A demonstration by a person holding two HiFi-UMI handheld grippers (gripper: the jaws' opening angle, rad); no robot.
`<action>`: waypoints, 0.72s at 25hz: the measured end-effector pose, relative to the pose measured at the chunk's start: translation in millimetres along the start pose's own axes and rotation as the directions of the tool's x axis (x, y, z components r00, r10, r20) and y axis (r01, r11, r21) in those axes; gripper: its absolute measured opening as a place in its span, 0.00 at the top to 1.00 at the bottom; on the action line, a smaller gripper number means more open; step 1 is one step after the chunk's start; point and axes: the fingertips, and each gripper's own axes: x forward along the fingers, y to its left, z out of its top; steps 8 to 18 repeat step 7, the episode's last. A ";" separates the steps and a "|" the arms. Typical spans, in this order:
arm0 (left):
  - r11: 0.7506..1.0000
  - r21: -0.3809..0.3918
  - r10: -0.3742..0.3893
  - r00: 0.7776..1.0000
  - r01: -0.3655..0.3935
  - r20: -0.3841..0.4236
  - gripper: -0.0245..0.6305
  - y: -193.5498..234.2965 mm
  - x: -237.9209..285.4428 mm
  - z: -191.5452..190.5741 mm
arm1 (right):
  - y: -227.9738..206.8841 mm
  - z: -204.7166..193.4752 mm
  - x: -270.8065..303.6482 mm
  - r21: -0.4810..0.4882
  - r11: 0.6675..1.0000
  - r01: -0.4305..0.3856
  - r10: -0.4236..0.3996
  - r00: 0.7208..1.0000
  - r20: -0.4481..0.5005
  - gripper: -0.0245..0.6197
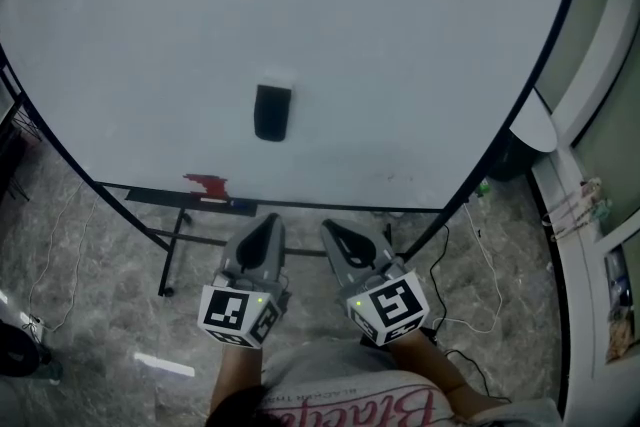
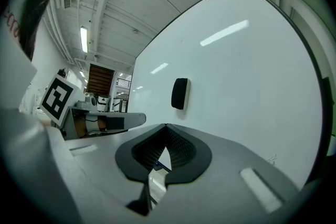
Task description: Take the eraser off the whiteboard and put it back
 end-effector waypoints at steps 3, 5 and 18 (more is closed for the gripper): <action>1.000 0.003 -0.005 1.000 0.005 0.009 0.96 -1.4 -0.6 2.6 | 1.6 0.1 0.2 0.001 1.000 -0.005 0.005 1.000 0.000 0.96; 1.000 0.005 -0.007 1.000 0.007 0.013 0.96 -2.2 -0.8 4.0 | 3.0 0.4 -0.1 -0.003 1.000 -0.007 0.007 1.000 0.002 0.96; 1.000 0.005 -0.008 1.000 0.008 0.016 0.96 -3.0 -0.9 5.1 | 4.2 0.7 -0.6 -0.006 1.000 -0.009 0.009 1.000 0.004 0.96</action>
